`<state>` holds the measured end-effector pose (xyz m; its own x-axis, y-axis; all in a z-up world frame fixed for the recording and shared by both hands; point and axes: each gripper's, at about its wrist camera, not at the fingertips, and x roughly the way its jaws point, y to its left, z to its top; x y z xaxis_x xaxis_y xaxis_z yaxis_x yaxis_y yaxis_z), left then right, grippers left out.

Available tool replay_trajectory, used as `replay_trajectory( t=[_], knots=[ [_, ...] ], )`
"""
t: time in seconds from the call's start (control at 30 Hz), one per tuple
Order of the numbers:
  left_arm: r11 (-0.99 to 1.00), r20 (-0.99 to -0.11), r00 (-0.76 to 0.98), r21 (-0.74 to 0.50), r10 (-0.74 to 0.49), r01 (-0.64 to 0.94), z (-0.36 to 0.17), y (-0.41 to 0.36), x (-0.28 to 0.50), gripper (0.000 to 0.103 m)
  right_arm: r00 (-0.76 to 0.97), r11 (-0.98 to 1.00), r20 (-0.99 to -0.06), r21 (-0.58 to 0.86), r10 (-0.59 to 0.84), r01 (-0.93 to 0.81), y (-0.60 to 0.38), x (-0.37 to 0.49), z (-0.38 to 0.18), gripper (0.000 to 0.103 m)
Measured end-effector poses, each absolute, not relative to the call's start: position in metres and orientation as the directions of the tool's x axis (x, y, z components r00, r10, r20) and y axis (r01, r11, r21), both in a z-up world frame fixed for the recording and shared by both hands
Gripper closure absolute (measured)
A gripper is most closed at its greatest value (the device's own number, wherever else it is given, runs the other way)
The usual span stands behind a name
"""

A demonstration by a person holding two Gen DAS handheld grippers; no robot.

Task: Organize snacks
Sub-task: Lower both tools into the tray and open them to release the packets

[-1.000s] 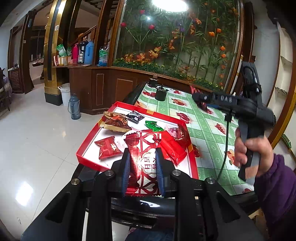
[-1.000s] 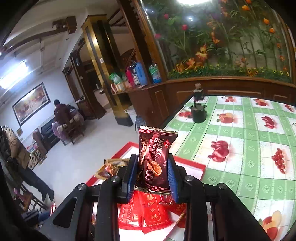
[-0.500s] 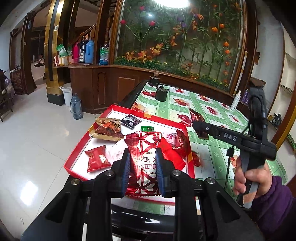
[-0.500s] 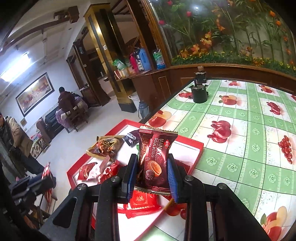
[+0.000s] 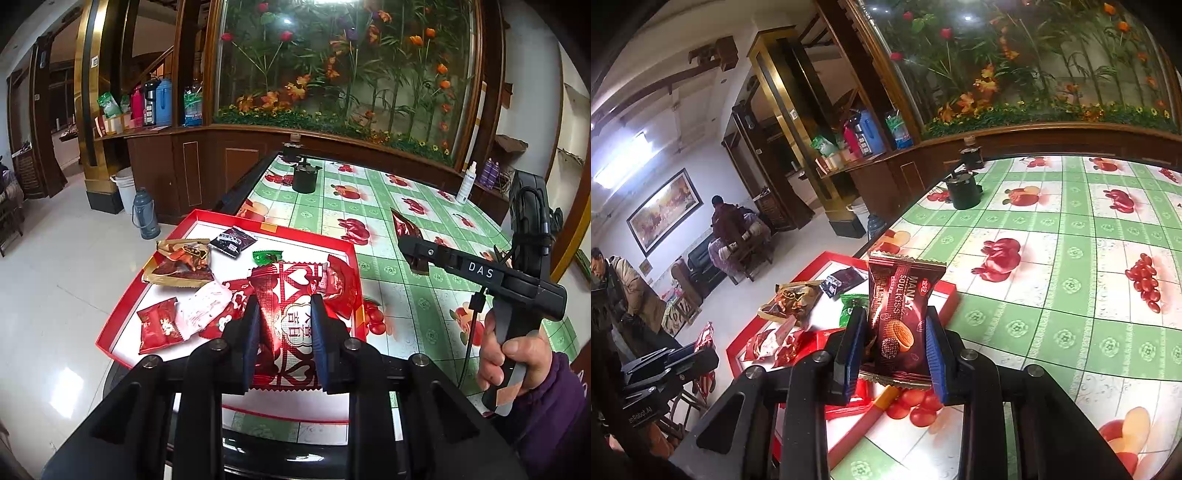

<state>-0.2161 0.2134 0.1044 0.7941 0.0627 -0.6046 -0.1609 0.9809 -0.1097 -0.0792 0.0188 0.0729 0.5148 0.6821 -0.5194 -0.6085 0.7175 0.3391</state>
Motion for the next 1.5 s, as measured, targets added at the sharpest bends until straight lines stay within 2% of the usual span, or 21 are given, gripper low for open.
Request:
replay_trajectory(
  t=[0.13,0.47,0.67,0.8,1.03,1.27,1.33,1.37,1.5],
  knots=[
    [0.980,-0.605,0.793,-0.103,0.071,-0.167,0.105,0.216,-0.211,0.080,0.502,0.711,-0.523,0.352,0.689,-0.608,0.022,-0.076,0.071,0.072],
    [0.968,-0.613,0.783,-0.116,0.107,-0.223,0.096,0.245,-0.202,0.080,0.478,0.644,-0.453,0.351,0.752,-0.680,0.031,-0.074,0.074,0.072],
    [0.974,-0.635,0.766,-0.100,0.096,-0.205,0.085,0.245,-0.184,0.080,0.406,0.572,-0.427,0.402,0.808,-0.715,0.046,-0.062,0.068,0.071],
    [0.972,-0.659,0.748,-0.115,0.081,-0.207,0.075,0.243,-0.166,0.080,0.336,0.552,-0.498,0.389,0.800,-0.738,0.079,-0.057,0.057,0.071],
    [0.971,-0.694,0.716,-0.109,0.077,-0.211,0.060,0.237,-0.142,0.080,0.307,0.521,-0.580,0.245,0.754,-0.818,0.113,-0.082,0.040,0.070],
    [0.966,-0.707,0.686,-0.019,0.170,-0.259,0.053,0.238,-0.139,0.079,0.317,0.529,-0.642,0.164,0.698,-0.833,0.125,-0.091,0.023,0.068],
    [0.963,-0.710,0.677,0.005,0.194,-0.271,0.052,0.238,-0.141,0.077,0.322,0.540,-0.655,0.156,0.683,-0.827,0.124,-0.089,0.020,0.066],
    [0.961,-0.708,0.675,0.020,0.208,-0.276,0.052,0.237,-0.142,0.073,0.323,0.542,-0.657,0.156,0.681,-0.826,0.123,-0.088,0.019,0.066],
    [0.952,-0.681,0.683,0.068,0.264,-0.300,0.058,0.234,-0.150,0.047,0.350,0.553,-0.647,0.133,0.677,-0.823,0.120,-0.090,0.023,0.057]
  ],
)
